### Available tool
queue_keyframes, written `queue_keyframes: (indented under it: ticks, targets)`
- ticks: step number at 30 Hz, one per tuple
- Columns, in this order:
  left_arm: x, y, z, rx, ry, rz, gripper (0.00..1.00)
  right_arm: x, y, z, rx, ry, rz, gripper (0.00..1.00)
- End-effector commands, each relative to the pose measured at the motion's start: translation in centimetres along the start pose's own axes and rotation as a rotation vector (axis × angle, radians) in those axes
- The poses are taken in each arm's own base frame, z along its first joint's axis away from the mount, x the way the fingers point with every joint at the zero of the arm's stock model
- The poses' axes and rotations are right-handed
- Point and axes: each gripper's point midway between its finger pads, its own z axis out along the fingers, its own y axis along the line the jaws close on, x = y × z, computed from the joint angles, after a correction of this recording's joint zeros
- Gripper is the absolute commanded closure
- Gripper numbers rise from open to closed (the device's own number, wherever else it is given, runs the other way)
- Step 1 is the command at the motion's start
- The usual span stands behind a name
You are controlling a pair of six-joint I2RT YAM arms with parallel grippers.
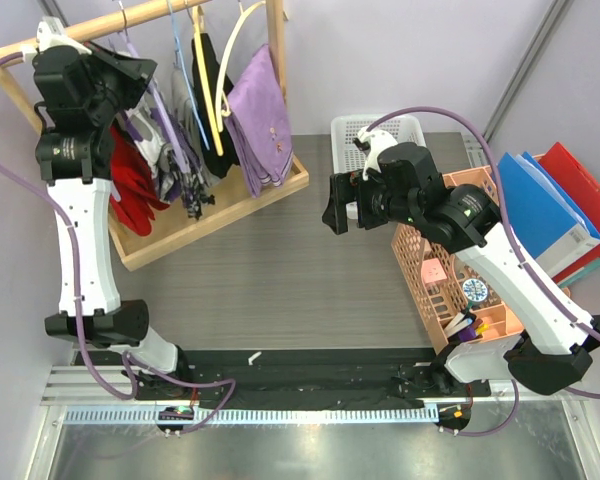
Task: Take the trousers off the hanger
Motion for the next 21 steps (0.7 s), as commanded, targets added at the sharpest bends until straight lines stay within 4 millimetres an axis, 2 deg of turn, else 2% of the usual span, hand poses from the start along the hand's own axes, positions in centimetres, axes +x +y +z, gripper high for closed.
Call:
queue_keyframes:
  ticks: [1, 4, 7, 8, 10, 11, 14, 15, 16, 17, 18, 19, 20, 21]
  targets:
    - [-5.9, -9.5, -8.6, 0.299, -0.195, 0.054, 1.00, -1.3, 0.4, -1.2, -0.022, -0.046, -0.031, 0.02]
    - [-5.2, -9.0, -9.8, 0.274, -0.161, 0.053, 1.00, -1.6, 0.5, -1.5, -0.029, -0.048, -0.038, 0.02]
    - [-3.6, -8.5, -10.5, 0.263, -0.097, 0.026, 1.00, -2.1, 1.0, -1.6, -0.047, -0.051, -0.043, 0.02]
    - [-3.5, -8.7, -11.5, 0.272, -0.092, 0.020, 1.00, -2.2, 1.2, -1.6, -0.056, -0.053, -0.046, 0.02]
    - [-2.2, -8.5, -12.0, 0.280, -0.038, -0.002, 1.00, -2.2, 1.4, -1.5, -0.067, -0.052, -0.043, 0.02]
    - [-2.1, -9.1, -13.4, 0.307, -0.035, -0.006, 1.00, -2.2, 1.4, -1.4, -0.069, -0.056, -0.041, 0.02]
    - [-0.6, -9.1, -15.1, 0.333, 0.020, -0.007, 1.00, -1.4, 2.3, -1.4, -0.132, -0.053, -0.047, 0.02]
    - [-0.6, -9.7, -16.8, 0.354, 0.017, -0.006, 1.00, -1.2, 2.3, -1.4, -0.142, -0.058, -0.043, 0.02]
    - [0.5, -9.7, -17.3, 0.373, 0.063, -0.007, 1.00, -0.5, 2.4, -0.7, -0.154, -0.058, -0.037, 0.02]
    - [0.9, -10.0, -18.1, 0.395, 0.079, -0.007, 1.00, -0.6, 2.5, -1.8, -0.174, -0.094, -0.033, 0.02]
    - [1.2, -10.6, -20.1, 0.431, 0.086, -0.006, 1.00, -0.2, 2.4, -1.9, -0.180, -0.105, -0.026, 0.02]
    - [2.4, -10.0, -20.2, 0.432, 0.134, -0.035, 1.00, 0.7, 2.3, -1.3, -0.190, -0.113, -0.005, 0.02]
    - [2.9, -10.2, -21.2, 0.450, 0.150, -0.047, 1.00, 1.1, 2.3, -1.4, -0.204, -0.124, 0.002, 0.02]
    - [3.4, -10.1, -21.9, 0.457, 0.162, -0.056, 1.00, 1.2, 2.3, -2.5, -0.222, -0.162, 0.010, 0.02]
